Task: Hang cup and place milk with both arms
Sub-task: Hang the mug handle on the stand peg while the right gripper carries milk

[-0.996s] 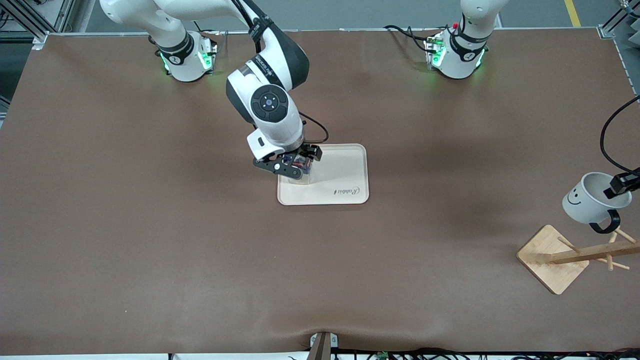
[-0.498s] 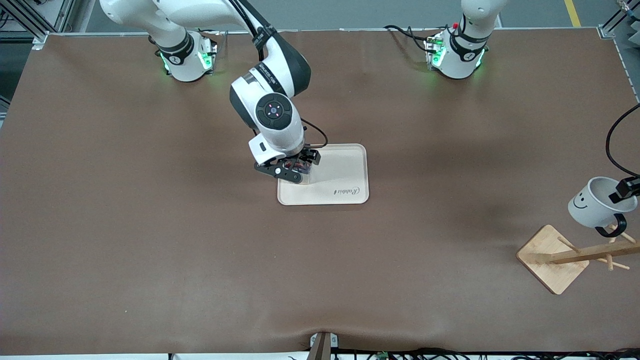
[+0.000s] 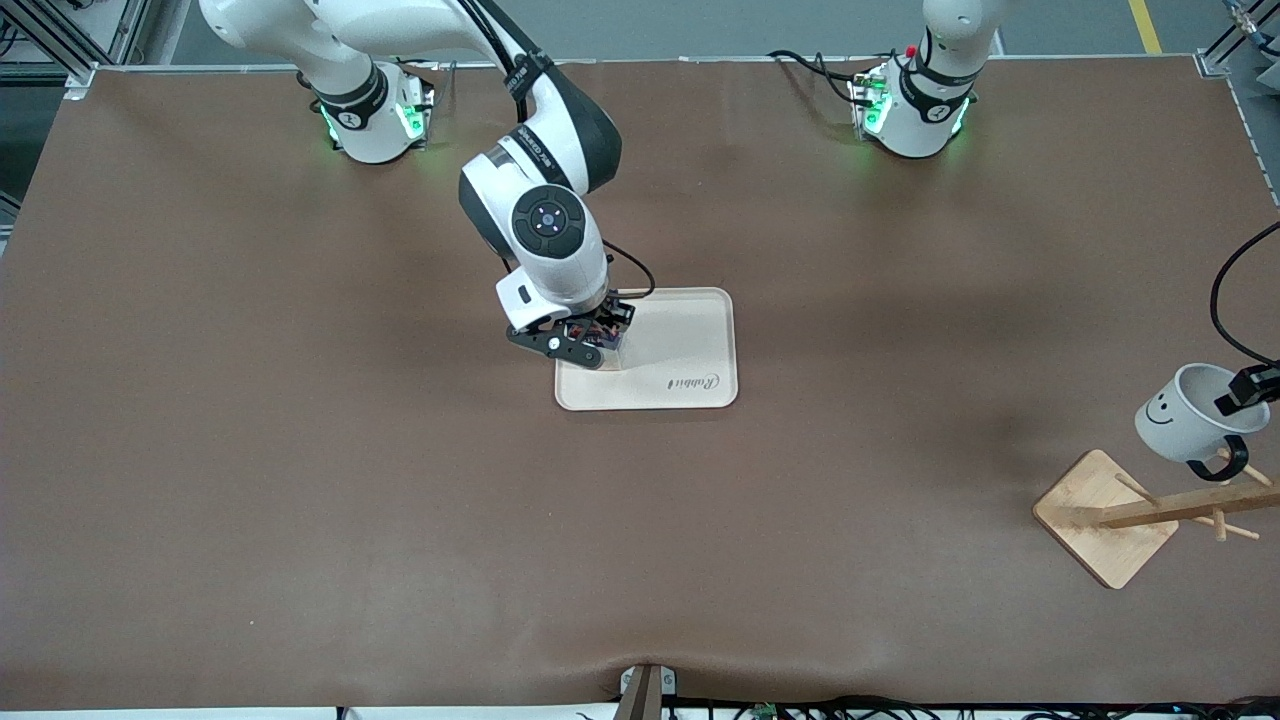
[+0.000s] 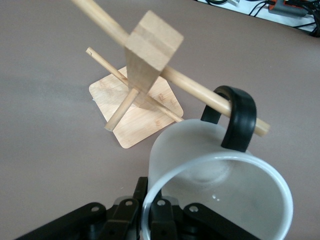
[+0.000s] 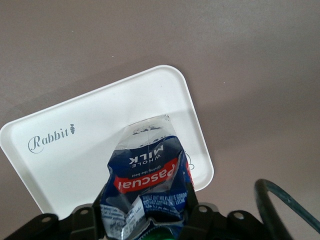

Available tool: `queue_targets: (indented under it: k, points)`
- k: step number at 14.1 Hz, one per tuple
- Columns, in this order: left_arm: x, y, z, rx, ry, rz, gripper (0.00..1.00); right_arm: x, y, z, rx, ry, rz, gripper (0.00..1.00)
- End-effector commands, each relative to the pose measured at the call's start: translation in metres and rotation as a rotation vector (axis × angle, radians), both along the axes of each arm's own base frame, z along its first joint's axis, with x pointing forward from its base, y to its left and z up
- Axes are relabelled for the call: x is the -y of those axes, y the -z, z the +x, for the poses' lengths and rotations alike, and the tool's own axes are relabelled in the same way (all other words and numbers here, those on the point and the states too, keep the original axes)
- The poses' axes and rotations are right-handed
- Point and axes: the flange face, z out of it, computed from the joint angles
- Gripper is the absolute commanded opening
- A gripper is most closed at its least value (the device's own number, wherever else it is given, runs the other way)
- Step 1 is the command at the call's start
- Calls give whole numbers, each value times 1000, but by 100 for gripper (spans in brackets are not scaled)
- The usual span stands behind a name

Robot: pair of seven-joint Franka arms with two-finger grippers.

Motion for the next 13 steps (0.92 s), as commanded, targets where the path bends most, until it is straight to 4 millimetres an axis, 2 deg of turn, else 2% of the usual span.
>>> queue_targets:
  k: [1,2,3,7,8,11,13]
  points:
    - [-4,-2,3,15,14,-14,26,1,-4,5,15,9,-16,0]
    - [-3,0,3,12,15,-17,58,-1,-10,7,22,18,-8,0]
    - [-3,0,3,13,16,-18,100,-2,-22,10,29,23,12,0]
    - [10,-11,4,13,6,-20,100,13,-70,25,1,29,-9,0]
    - [16,-17,3,13,6,-17,100,24,-81,33,-7,36,-22,0]
    - [44,-32,-1,-28,-30,-33,100,83,-106,64,-9,20,-3,0]
    - [70,-45,-4,-58,-64,-35,100,144,-121,88,-27,-11,6,0]
